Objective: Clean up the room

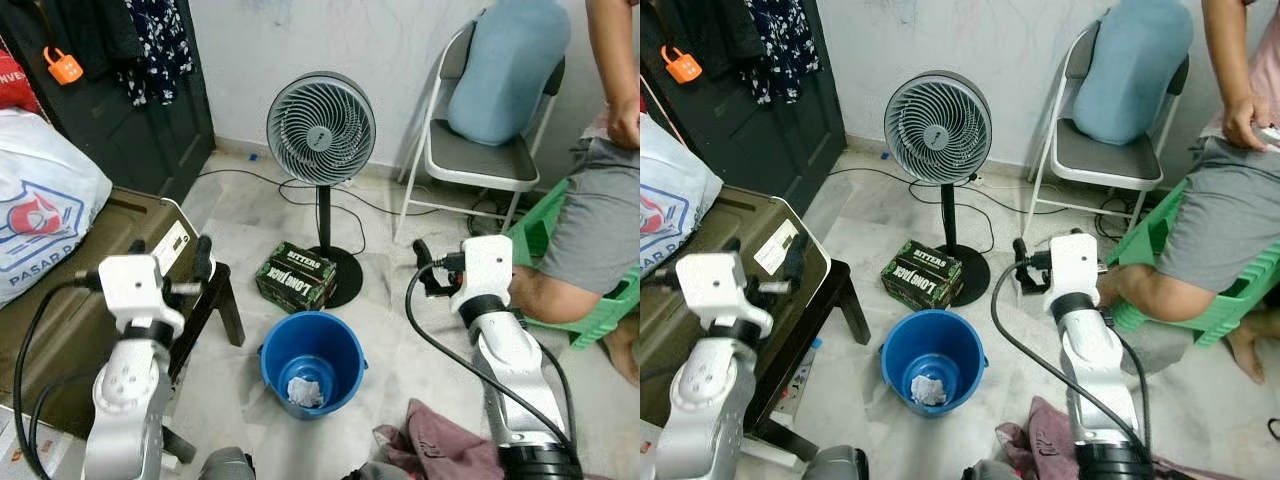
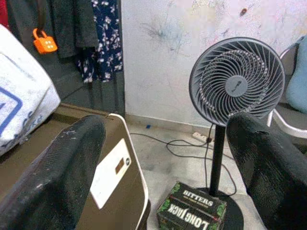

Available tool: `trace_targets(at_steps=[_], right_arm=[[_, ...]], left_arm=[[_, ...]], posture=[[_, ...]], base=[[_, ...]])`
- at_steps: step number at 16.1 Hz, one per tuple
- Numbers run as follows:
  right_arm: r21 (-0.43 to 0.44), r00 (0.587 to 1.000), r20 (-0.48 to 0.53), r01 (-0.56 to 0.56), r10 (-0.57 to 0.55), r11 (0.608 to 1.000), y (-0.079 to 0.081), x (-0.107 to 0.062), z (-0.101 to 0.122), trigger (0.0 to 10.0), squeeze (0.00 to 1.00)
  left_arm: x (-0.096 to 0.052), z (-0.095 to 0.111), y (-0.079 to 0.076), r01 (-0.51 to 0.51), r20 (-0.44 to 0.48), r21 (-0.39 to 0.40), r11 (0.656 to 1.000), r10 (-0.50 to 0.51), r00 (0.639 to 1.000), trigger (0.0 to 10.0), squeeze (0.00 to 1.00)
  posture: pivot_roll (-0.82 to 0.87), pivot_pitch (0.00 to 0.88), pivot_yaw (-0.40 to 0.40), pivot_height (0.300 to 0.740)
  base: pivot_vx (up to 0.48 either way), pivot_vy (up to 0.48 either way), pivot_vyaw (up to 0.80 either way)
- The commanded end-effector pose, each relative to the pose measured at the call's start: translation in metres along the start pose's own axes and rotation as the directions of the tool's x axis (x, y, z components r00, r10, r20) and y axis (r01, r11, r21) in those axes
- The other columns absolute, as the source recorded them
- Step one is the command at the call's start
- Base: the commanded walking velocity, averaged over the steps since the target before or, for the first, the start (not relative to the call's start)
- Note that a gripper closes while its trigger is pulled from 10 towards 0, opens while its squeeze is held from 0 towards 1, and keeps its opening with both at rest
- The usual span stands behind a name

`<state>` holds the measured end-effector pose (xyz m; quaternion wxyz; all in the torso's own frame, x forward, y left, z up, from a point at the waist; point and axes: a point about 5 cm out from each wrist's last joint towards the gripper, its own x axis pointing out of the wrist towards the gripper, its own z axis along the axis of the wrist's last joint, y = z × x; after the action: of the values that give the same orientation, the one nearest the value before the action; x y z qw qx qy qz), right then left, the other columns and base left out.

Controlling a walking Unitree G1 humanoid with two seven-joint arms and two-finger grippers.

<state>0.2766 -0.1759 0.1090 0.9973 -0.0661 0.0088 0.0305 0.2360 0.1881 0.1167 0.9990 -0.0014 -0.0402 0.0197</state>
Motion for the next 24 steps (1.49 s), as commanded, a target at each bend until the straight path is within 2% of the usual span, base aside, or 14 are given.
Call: trace_targets(at_steps=[1, 3, 4, 5, 7, 24], right_arm=[[-0.021, 0.999, 0.038, 0.033, -0.033, 0.999, -0.003, 0.005, 0.01, 10.0, 0.0], [-0.018, 0.999, 0.038, 0.014, -0.014, 1.0, 0.001, 0.008, 0.014, 10.0, 0.0], [-0.067, 0.998, 0.06, 0.007, -0.003, 0.998, 0.002, 0.008, 0.017, 10.0, 0.0], [-0.08, 0.997, 0.071, -0.001, 0.007, 0.997, 0.003, 0.008, 0.018, 10.0, 0.0], [-0.033, 0.997, 0.08, -0.019, 0.021, 0.999, 0.004, 0.013, 0.022, 10.0, 0.0], [-0.061, 0.989, 0.124, -0.076, 0.083, 0.995, 0.012, 0.022, 0.034, 10.0, 0.0]], left_arm=[[0.0, 0.006, -0.001, 0.006, 0.028, 0.014, 1.0, -0.006, 1.0, 10.0, 0.0], [0.0, 0.005, 0.0, 0.003, 0.019, 0.024, 1.0, -0.003, 1.0, 10.0, 0.0], [0.001, 0.005, -0.001, 0.008, 0.017, 0.028, 1.0, -0.008, 1.0, 10.0, 0.0], [0.002, 0.006, -0.002, 0.009, 0.017, 0.03, 1.0, -0.01, 1.0, 10.0, 0.0], [0.004, 0.006, -0.002, 0.013, 0.018, 0.032, 0.999, -0.014, 1.0, 10.0, 0.0], [0.012, 0.008, -0.002, -0.036, 0.044, 0.071, 0.997, 0.033, 0.998, 10.0, 0.0]], posture=[[-0.04, 0.0, -0.045, 0.74], [-0.04, 0.0, -0.043, 0.74], [-0.04, 0.0, -0.041, 0.74], [-0.04, 0.0, -0.04, 0.74], [-0.05, 0.0, -0.04, 0.74], [-0.04, 0.0, -0.063, 0.74]], base=[[0.0, 0.0, 0.0], [0.0, 0.0, 0.0], [0.0, 0.0, 0.0], [0.0, 0.0, 0.0], [0.0, 0.0, 0.8], [0.0, 0.0, 0.8]])
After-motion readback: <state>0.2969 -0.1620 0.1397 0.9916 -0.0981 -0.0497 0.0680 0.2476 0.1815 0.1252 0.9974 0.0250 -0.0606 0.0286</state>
